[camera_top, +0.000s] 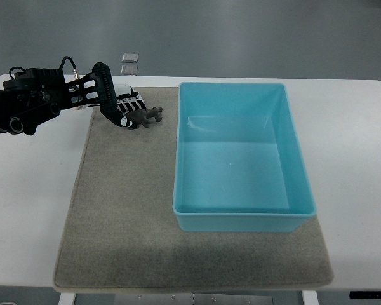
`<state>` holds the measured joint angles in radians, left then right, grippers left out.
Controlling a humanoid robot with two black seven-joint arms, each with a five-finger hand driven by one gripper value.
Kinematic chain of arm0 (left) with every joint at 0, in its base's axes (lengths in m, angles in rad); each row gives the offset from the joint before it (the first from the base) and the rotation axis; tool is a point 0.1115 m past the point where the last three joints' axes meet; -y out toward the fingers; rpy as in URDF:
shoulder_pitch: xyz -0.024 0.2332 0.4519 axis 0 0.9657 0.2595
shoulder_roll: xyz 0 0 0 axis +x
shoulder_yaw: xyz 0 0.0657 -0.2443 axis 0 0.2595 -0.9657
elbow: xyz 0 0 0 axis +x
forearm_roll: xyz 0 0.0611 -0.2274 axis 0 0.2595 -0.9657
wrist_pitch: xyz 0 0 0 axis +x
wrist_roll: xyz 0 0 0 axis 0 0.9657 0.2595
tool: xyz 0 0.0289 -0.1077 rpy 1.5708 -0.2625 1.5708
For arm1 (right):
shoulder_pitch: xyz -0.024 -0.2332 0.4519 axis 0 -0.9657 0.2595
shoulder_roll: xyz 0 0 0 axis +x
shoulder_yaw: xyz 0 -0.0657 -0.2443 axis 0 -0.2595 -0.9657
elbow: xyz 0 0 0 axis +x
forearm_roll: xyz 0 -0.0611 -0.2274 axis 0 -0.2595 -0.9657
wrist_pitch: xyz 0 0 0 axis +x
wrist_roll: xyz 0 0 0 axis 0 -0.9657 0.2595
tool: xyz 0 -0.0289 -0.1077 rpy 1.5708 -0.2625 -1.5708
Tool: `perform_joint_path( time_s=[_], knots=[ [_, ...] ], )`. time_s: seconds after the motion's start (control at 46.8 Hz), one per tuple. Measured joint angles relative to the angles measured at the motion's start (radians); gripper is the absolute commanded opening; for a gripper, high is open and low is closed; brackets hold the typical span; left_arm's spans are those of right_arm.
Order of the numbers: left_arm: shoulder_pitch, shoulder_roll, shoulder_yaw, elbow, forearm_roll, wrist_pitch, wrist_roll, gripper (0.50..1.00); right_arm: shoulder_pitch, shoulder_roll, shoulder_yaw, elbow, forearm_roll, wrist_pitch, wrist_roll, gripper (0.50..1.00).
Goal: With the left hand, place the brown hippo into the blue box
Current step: 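Close the left hand fingers around the brown hippo, then lift the hippo off the mat with the left hand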
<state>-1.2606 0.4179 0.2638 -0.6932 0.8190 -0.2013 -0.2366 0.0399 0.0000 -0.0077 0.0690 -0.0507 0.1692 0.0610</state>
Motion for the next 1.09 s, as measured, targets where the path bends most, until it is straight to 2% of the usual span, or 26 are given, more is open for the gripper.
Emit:
perform_joint_path(
  time_s=[0.086, 0.428, 1.09],
  knots=[
    [0.000, -0.001, 0.000, 0.000, 0.000, 0.000, 0.003, 0.500, 0.000, 0.000, 0.000, 0.000, 0.000, 0.000, 0.000, 0.936],
    [-0.004, -0.002, -0.001, -0.007, 0.000, -0.019, 0.041, 0.500, 0.000, 0.000, 0.000, 0.000, 0.000, 0.000, 0.000, 0.936],
    [-0.116, 0.026, -0.022, -0.008, -0.018, -0.021, 0.042, 0.500, 0.000, 0.000, 0.000, 0.000, 0.000, 0.000, 0.000, 0.936]
  ],
)
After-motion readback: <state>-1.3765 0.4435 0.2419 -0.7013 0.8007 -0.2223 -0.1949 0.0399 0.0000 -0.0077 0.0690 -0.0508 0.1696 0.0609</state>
